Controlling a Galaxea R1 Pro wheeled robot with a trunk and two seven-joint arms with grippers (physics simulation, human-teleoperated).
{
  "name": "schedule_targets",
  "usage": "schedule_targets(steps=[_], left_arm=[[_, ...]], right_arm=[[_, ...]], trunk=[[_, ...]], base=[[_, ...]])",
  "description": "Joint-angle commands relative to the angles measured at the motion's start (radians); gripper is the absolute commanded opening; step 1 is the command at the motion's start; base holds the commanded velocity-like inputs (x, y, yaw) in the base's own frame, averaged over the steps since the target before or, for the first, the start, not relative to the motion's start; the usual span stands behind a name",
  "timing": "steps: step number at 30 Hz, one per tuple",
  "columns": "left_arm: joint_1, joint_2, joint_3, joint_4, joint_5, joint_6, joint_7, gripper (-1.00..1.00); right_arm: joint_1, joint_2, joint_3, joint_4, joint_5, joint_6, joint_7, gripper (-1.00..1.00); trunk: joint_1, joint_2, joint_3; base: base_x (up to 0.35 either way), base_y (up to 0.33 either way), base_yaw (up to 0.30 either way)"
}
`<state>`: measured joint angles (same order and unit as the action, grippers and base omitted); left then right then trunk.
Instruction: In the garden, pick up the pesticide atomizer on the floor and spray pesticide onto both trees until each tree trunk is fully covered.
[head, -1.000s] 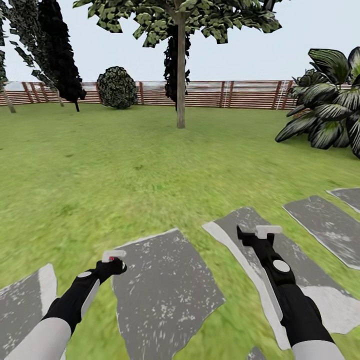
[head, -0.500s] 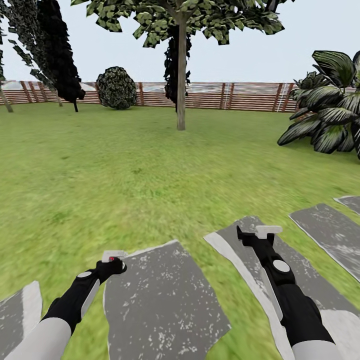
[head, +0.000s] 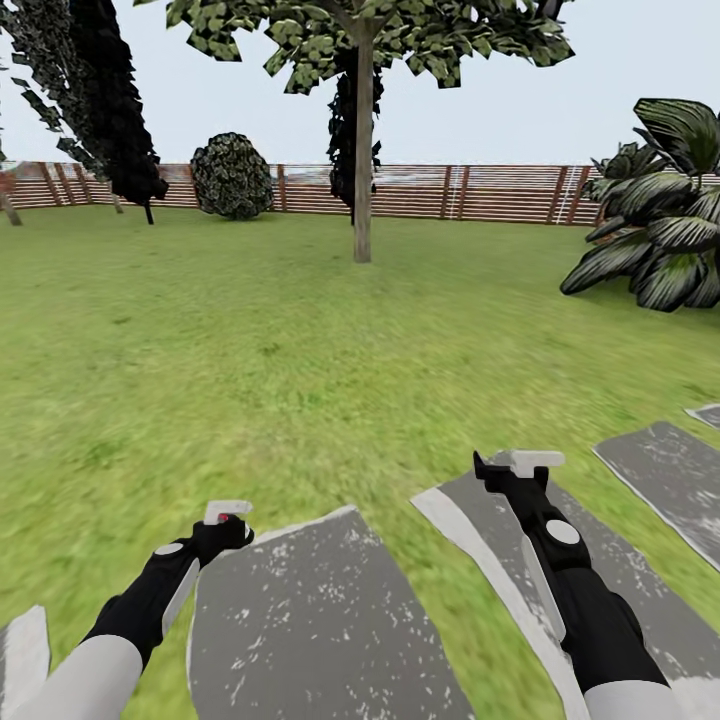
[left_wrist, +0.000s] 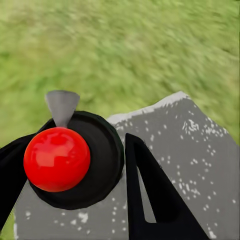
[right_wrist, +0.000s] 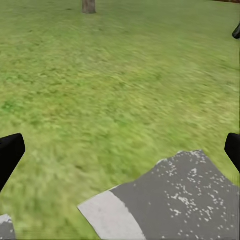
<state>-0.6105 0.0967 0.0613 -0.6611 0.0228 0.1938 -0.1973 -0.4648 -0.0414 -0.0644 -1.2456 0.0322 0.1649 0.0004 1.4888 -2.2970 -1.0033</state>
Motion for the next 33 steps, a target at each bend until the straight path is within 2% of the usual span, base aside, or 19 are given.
schedule_targets(steps=[1,10,33], left_arm=[[0.0,0.0,0.0,0.0,0.0,0.0,-0.001,-1.0],[0.0,0.0,0.001,0.0,0.0,0.0,-0.001,-1.0],[0.0,0.0,0.002,0.0,0.0,0.001,0.0,-1.0]], right_arm=[[0.0,0.0,0.0,0.0,0.0,0.0,0.0,1.0],[0.0,0.0,0.0,0.0,0.0,0.0,0.0,1.0],[0.0,0.0,0.0,0.0,0.0,0.0,0.0,1.0]], trunk=[[0.0,0.0,0.0],[0.0,0.0,0.0],[0.0,0.0,0.0]], base=[[0.34,0.0,0.0],[0.34,0.011,0.0],[0.34,0.087,0.0]])
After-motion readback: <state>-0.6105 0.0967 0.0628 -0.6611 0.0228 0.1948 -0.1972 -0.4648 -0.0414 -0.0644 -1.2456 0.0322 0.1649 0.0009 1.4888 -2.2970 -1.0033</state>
